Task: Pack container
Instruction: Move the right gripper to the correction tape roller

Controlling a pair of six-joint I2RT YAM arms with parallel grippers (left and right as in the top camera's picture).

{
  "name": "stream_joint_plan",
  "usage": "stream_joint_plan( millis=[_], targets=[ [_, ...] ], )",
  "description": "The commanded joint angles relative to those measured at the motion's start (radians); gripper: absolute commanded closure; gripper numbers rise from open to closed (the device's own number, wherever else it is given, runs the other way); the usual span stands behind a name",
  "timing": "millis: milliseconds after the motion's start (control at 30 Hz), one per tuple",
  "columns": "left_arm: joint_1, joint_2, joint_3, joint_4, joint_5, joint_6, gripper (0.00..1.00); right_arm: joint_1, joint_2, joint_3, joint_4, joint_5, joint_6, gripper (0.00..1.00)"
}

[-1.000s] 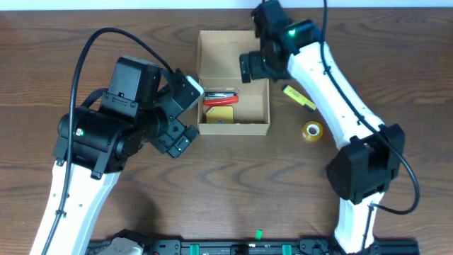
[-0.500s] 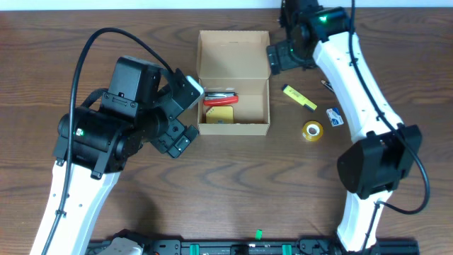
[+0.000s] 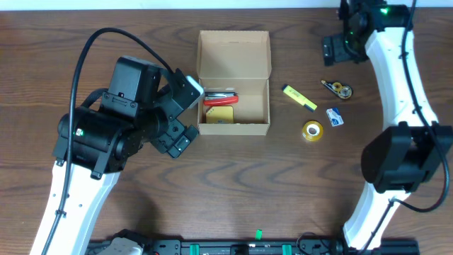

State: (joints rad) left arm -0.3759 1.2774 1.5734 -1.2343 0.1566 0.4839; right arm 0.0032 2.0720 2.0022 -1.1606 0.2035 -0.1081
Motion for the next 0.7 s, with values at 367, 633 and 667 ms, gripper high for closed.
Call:
stream_joint_plan(
  millis=[367,633,667],
  targets=[
    [0.003,-0.002,0.030,-0.004,-0.003,0.010,0.05,-0.056,-0.005,-0.323,0.239,-0.024,-0.468,0.01],
    [0.003,-0.002,0.030,-0.004,-0.003,0.010,0.05,-0.084,-0.005,-0.425,0.410,-0.153,-0.519,0.01],
    [0.003,-0.002,0.030,-0.004,-0.003,0.010,0.05,-0.090,-0.005,-0.435,0.423,-0.163,-0.518,0.01]
  ],
)
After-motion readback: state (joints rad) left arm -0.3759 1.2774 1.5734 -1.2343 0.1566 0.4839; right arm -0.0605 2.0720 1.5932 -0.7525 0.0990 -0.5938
